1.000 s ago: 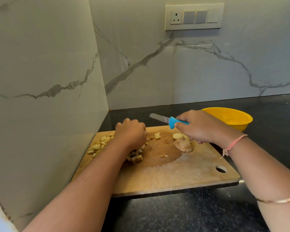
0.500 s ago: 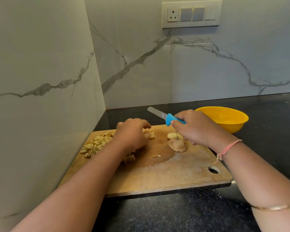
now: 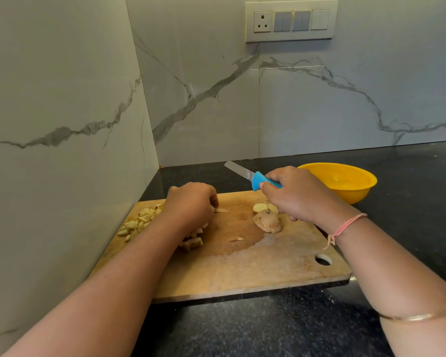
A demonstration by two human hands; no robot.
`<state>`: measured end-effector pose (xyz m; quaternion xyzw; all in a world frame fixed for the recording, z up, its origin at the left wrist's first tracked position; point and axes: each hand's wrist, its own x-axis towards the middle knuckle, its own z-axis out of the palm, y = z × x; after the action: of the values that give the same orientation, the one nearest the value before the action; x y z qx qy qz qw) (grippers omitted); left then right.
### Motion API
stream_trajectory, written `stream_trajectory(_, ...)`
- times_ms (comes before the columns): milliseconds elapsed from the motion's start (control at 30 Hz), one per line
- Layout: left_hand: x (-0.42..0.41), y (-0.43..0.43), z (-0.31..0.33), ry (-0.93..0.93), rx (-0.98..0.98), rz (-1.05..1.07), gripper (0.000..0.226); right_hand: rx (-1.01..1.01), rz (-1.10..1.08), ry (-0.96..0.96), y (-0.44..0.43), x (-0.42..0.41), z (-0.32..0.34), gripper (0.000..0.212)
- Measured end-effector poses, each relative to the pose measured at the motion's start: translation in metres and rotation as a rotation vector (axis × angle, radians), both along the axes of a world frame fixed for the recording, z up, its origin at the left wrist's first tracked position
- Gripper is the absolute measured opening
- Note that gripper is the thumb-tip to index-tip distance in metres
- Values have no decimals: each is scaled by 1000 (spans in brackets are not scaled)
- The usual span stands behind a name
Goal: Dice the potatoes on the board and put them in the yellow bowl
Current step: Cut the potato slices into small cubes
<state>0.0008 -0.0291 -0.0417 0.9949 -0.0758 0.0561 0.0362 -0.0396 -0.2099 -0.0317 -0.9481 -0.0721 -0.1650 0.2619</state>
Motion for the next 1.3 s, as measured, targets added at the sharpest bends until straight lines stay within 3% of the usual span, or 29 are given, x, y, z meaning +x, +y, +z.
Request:
stream_trajectory(133, -2, 5, 2, -48, -27, 30, 24, 31, -4, 9, -2, 0, 2, 33)
stream_trajectory(367, -2, -5, -5, -41, 48, -98, 26, 58, -3, 19, -3, -3, 2, 34)
stream_trajectory(500, 3, 1, -10, -52, -77, -60, 19, 57, -6, 49, -2, -6, 3, 34)
stream_trajectory(867, 11, 1, -12, -77, -66, 101, 10, 57, 73, 406, 9, -30, 4, 37)
stream_trajectory(1100, 12, 0, -14, -79, -115, 132, 13, 67, 101, 414, 13, -36, 4, 39)
stream_trajectory(1300, 11, -1, -14, -86, -139, 144, 15, -79, 70, 352, 23, -43, 6, 42)
